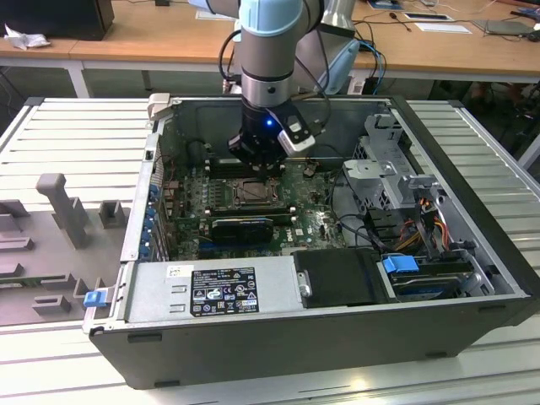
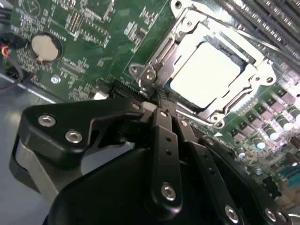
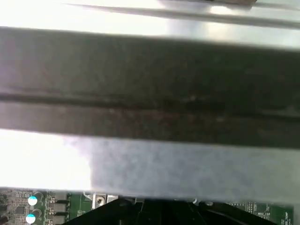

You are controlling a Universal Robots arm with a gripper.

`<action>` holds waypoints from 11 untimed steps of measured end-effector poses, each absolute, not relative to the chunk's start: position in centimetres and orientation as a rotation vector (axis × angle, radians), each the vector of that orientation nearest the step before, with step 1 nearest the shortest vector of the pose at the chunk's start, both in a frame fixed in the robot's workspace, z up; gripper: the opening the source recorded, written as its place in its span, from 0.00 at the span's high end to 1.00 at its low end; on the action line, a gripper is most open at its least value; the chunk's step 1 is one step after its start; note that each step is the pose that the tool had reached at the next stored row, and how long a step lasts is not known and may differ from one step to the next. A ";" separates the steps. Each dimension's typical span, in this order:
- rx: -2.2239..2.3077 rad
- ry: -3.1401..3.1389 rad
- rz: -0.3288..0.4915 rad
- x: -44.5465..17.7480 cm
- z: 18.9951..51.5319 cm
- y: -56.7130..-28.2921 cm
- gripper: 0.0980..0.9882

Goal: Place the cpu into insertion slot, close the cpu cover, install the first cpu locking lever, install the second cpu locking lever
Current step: 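Install the first cpu locking lever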

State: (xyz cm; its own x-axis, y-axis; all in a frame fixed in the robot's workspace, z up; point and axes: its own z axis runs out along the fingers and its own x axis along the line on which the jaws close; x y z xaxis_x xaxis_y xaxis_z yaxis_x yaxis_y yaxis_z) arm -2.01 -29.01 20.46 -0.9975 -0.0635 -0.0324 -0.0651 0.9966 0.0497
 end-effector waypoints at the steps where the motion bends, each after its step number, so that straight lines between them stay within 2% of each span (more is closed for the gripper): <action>1: -0.100 3.109 0.066 -2.0 20.4 -29.0 0.99; 3: -0.101 3.110 0.041 -2.0 20.3 -29.0 0.99; 7: -0.101 3.110 0.041 -1.9 20.2 -29.0 0.99; 11: -0.100 3.107 0.101 -1.9 20.1 -29.0 0.99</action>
